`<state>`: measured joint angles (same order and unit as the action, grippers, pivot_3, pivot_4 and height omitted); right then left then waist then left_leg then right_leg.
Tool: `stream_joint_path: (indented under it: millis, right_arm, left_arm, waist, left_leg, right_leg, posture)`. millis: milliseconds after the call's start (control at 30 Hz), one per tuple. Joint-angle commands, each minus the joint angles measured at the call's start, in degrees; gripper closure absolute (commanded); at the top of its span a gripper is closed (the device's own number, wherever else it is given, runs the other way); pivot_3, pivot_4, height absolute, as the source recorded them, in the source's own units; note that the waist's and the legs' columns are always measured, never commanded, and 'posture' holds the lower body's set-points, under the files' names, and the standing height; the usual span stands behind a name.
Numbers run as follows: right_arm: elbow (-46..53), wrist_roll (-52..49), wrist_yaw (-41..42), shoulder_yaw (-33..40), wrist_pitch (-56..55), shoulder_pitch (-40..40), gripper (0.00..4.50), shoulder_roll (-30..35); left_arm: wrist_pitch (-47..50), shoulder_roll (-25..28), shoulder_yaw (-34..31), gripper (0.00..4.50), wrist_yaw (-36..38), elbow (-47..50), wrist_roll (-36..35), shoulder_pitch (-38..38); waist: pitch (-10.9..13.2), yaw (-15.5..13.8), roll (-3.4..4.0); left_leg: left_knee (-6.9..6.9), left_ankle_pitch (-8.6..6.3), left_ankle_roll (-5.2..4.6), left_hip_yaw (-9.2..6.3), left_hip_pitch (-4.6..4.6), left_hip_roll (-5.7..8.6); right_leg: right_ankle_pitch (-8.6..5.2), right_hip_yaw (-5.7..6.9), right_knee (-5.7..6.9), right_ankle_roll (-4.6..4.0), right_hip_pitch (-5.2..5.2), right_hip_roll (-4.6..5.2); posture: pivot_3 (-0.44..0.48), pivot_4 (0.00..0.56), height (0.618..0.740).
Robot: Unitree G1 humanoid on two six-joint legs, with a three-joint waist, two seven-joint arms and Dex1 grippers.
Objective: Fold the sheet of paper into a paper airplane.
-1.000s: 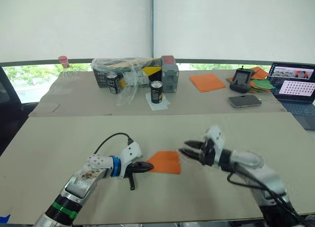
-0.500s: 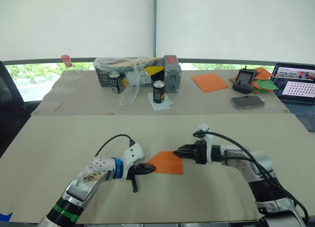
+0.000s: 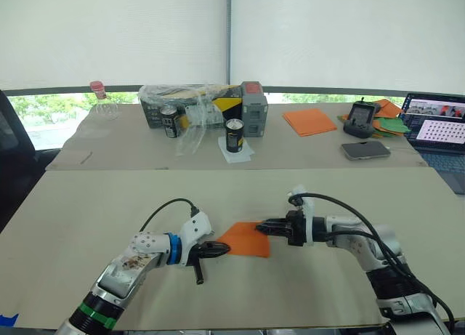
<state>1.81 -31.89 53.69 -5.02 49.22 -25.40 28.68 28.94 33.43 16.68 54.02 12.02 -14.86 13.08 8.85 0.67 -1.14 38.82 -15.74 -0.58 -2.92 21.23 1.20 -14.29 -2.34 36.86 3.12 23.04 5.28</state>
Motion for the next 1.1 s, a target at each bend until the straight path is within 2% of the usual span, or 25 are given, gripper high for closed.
stream_joint_path:
  millis: [33, 267, 400, 533, 667, 700, 867, 1000, 1100]
  right_arm:
    - [6.2, 0.9, 4.0, -0.6, -6.9, 1.5, 4.48, 2.1]
    - [8.2, 11.5, 10.4, -8.0, -24.2, 5.9, 4.48, 7.2]
    - [6.9, 15.5, 9.8, -9.7, -29.9, 8.2, 4.48, 7.6]
    - [5.8, 17.5, 9.1, -9.8, -31.7, 9.2, 4.48, 7.3]
    - [6.2, 11.4, 7.0, -5.1, -25.0, 8.5, 4.48, 4.7]
    - [6.5, 9.0, 7.1, -3.6, -22.1, 8.0, 3.90, 4.5]
    - [5.1, 5.8, 2.7, 0.8, -14.6, 5.6, 2.27, 3.4]
    - [3.7, 5.5, 1.0, 0.6, -9.9, 4.3, 2.27, 3.3]
    - [2.3, 7.0, 1.4, -2.2, -9.3, 4.0, 2.27, 3.2]
  left_arm:
    - [2.2, 0.2, 1.5, 4.50, 0.0, -1.1, 0.7, -1.1]
    - [2.9, 0.1, 1.1, 4.50, 0.2, -1.1, 0.0, -0.2]
    - [2.8, 0.0, 1.0, 4.50, 0.4, -1.5, 0.0, 0.2]
    - [2.8, 0.0, 0.9, 4.50, 0.5, -1.8, 0.1, 0.3]
    - [2.7, 0.1, 0.9, 4.50, 0.6, -2.0, 0.2, 0.3]
    - [2.6, 0.2, 0.8, 4.50, 0.6, -2.1, 0.2, 0.3]
    - [2.5, 0.3, 0.7, 4.50, 0.5, -2.0, 0.2, -0.1]
    - [2.6, 0.3, 0.8, 4.50, 0.4, -1.8, 0.3, -0.3]
    - [2.4, 0.4, 0.9, 4.50, 0.3, -1.7, 0.6, -0.3]
  waist:
    - [0.0, -0.1, 0.00]
    - [0.0, 0.0, 0.00]
    - [0.0, 0.0, 0.00]
    - [0.0, 0.0, 0.00]
    - [0.0, 0.0, -0.01]
    - [0.0, 0.0, -0.01]
    - [0.0, 0.0, 0.00]
    - [0.0, 0.0, 0.00]
    - [0.0, 0.0, 0.00]
  left_leg:
    - [0.00, 0.00, 0.00, -0.01, 0.00, 0.00]
    - [0.01, 0.00, 0.00, 0.02, 0.02, 0.05]
    - [0.00, 0.00, 0.00, 0.02, 0.01, 0.05]
    - [0.01, 0.00, 0.00, 0.01, 0.01, 0.05]
    - [0.00, 0.00, 0.00, 0.00, 0.01, 0.04]
    - [0.00, 0.00, 0.00, 0.00, 0.01, 0.02]
    - [0.00, 0.00, 0.00, -0.01, 0.02, -0.01]
    - [-0.04, 0.00, 0.00, -0.02, 0.02, -0.02]
    - [-0.04, 0.00, 0.00, 0.00, 0.02, -0.02]
  right_leg:
    - [0.00, 0.01, 0.00, 0.00, 0.00, 0.00]
    - [-0.01, 0.02, -0.04, 0.02, 0.00, -0.02]
    - [-0.01, 0.02, -0.06, 0.02, -0.01, -0.01]
    - [-0.01, 0.02, -0.05, 0.01, -0.01, -0.01]
    - [-0.01, 0.02, -0.05, 0.01, -0.01, -0.01]
    - [-0.01, 0.02, -0.05, 0.01, -0.01, -0.01]
    - [-0.01, 0.00, -0.06, 0.01, -0.01, 0.01]
    - [-0.01, 0.02, -0.06, 0.01, 0.00, 0.00]
    - [-0.01, 0.00, -0.06, 0.01, 0.00, 0.01]
  posture:
    - [0.000, 0.150, 0.740]
    - [0.000, 0.150, 0.740]
    - [0.000, 0.150, 0.740]
    - [0.000, 0.150, 0.740]
    - [0.000, 0.150, 0.740]
    - [0.000, 0.150, 0.740]
    - [0.000, 0.150, 0.740]
    - [0.000, 0.150, 0.740]
    - [0.000, 0.150, 0.740]
